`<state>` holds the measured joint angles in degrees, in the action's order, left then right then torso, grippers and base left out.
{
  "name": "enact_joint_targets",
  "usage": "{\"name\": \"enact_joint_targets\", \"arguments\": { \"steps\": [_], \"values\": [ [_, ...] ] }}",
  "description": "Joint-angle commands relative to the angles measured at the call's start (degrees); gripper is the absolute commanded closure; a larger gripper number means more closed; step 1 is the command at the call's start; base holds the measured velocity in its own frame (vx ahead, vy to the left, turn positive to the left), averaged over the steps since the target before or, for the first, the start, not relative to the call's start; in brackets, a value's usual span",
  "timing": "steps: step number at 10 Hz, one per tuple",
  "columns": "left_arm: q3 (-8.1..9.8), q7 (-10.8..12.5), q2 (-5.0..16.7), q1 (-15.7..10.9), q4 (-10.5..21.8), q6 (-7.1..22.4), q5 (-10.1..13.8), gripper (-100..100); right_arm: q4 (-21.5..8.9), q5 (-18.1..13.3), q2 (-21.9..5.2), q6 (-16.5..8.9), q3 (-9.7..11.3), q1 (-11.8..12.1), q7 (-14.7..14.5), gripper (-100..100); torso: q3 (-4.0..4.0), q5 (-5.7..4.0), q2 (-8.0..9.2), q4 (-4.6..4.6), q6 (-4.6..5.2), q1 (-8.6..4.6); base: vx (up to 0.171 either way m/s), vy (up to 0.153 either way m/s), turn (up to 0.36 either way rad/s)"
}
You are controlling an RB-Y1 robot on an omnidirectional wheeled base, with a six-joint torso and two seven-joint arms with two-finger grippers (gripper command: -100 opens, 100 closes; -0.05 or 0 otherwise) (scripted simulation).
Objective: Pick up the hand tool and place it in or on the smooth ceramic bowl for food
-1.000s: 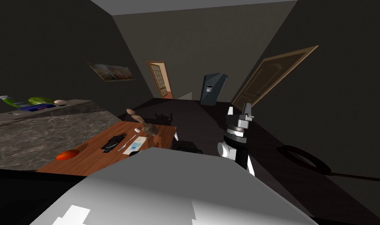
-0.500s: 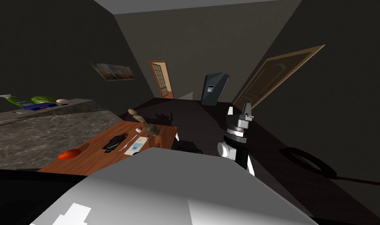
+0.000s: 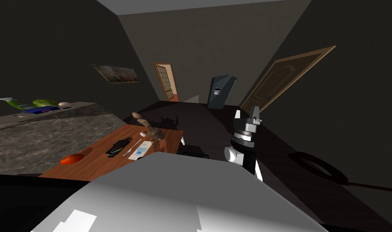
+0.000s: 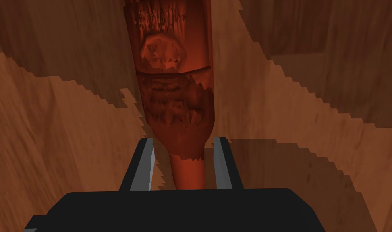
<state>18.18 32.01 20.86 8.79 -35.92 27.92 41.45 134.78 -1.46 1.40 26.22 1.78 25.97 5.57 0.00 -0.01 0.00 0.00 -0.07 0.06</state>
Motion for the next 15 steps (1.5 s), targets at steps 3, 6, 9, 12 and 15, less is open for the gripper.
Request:
{"name": "enact_joint_targets", "arguments": {
  "steps": [3,6,9,12,15],
  "values": [
    [0.18,0.79,3.19,0.78,-2.28,3.5,1.89,100,0.0,0.0,0.01,0.0,0.01,0.0,0.0,0,0.07,-0.09,0.11,0.03,0.02,-0.33,-0.035,-0.084,-0.059],
    [1.01,0.81,4.86,-0.47,-3.91,2.59,1.86,100,0.0,0.0,0.0,0.0,0.0,0.0,0.0,0,0.04,-0.04,0.06,0.02,-0.01,-0.11,-0.009,-0.057,-0.004],
    [1.5,3.84,6.18,-1.21,-9.37,2.33,0.14,100,0.0,0.0,0.02,0.0,0.02,0.0,0.0,0,0.0,-0.22,-0.08,0.06,0.12,-0.78,0.006,-0.148,-0.012],
    [2.33,1.03,8.55,-2.7,-6.71,2.02,2.44,100,0.0,0.0,0.0,0.0,0.0,0.0,0.0,0,0.0,-0.06,0.02,-0.03,-0.03,-0.05,-0.002,-0.042,-0.015],
    [3.01,1.26,10.64,-3.6,-8.19,2.02,2.89,100,0.0,0.0,0.02,0.0,0.02,0.0,0.0,0,0.0,-0.29,-0.07,0.05,0.12,-0.94,0.017,-0.204,-0.019]
  ]
}}
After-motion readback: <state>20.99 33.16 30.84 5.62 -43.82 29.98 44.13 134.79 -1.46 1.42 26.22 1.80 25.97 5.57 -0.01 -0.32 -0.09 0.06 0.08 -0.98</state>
